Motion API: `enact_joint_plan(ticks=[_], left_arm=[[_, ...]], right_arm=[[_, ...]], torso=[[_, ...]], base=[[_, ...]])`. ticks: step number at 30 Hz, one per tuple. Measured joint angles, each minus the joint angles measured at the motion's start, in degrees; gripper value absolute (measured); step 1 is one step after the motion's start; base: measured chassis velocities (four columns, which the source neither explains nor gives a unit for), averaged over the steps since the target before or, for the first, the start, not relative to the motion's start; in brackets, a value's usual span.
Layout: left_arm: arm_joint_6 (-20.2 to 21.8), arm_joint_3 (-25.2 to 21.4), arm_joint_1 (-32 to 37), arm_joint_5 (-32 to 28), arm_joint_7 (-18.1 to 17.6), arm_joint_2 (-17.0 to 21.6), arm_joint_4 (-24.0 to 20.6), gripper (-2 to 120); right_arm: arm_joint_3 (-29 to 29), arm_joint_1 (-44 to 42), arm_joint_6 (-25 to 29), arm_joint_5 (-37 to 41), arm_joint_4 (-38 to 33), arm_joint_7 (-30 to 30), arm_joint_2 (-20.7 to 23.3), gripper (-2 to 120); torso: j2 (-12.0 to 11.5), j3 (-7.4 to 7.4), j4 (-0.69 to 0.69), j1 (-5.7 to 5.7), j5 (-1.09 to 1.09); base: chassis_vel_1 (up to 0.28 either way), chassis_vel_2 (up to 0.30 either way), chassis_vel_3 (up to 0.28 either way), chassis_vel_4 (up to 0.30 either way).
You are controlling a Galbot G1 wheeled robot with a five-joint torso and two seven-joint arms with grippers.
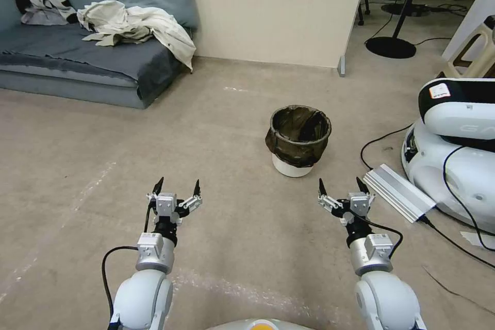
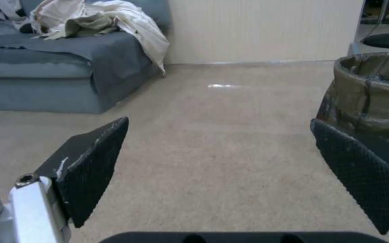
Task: Pick up the trash can from the floor.
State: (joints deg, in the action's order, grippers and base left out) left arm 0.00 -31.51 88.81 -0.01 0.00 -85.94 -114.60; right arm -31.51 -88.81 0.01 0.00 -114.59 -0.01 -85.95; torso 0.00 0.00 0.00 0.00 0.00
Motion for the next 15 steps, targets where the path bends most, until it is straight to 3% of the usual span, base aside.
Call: enact_joint_plan(ticks=[15], left_arm=[[1.4, 0.7, -0.1, -1.0, -0.2, -0.4, -1.1, 100]], right_arm=[[-0.8, -0.5, -0.4, 1.1, -1.3, -0.1, 0.0, 100]], torso=[[0.0, 0.01, 0.04, 0.00, 0.04]], base=[[0.000, 0.000, 0.000, 0.000]])
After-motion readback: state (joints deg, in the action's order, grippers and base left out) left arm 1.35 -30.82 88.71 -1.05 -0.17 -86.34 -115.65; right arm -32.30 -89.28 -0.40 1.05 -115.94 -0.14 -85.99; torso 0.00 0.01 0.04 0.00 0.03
